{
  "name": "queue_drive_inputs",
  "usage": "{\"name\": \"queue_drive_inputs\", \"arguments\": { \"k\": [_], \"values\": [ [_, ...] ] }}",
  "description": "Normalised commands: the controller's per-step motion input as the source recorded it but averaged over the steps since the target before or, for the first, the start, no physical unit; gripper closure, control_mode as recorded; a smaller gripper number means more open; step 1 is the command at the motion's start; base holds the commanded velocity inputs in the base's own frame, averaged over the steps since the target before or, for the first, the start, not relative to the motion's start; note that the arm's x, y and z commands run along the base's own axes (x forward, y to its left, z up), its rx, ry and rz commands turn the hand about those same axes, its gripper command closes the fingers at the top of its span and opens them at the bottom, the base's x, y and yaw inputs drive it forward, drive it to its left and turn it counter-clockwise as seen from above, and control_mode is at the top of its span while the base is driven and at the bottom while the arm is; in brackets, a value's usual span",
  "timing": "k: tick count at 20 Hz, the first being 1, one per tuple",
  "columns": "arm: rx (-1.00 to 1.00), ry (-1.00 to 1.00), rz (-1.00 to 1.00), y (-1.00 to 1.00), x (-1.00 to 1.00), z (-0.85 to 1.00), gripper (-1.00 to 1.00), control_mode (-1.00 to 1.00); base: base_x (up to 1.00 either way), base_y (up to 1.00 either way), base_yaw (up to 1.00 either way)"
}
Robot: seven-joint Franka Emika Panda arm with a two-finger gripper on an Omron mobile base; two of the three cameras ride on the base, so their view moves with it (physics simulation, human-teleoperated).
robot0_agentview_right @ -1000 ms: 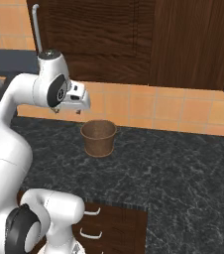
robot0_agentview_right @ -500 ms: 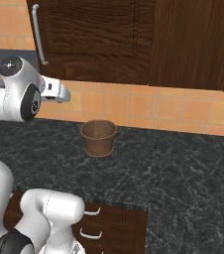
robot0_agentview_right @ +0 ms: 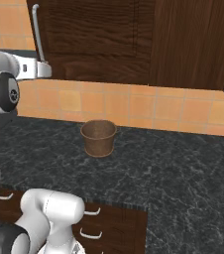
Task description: Open the cabinet, pick up the bread from the cabinet and place it in the basket. Then move the basket to the dining counter.
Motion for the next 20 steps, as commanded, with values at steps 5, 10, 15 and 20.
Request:
{"name": "queue_drive_inputs", "arguments": {
  "k": [5, 10, 15, 20],
  "values": [
    [0.04, -0.10, -0.02, 0.12, 0.05, 0.64, -1.00, -1.00, 0.00, 0.00, 0.00],
    [0.16, 0.08, 0.07, -0.02, 0.00, -0.02, -1.00, -1.00, 0.00, 0.00, 0.00],
    [0.01, 0.00, 0.00, 0.02, 0.32, 0.10, -1.00, -1.00, 0.00, 0.00, 0.00],
    [0.00, 0.00, 0.00, 0.02, 0.48, 0.00, -1.00, -1.00, 0.00, 0.00, 0.00]
  ]
}}
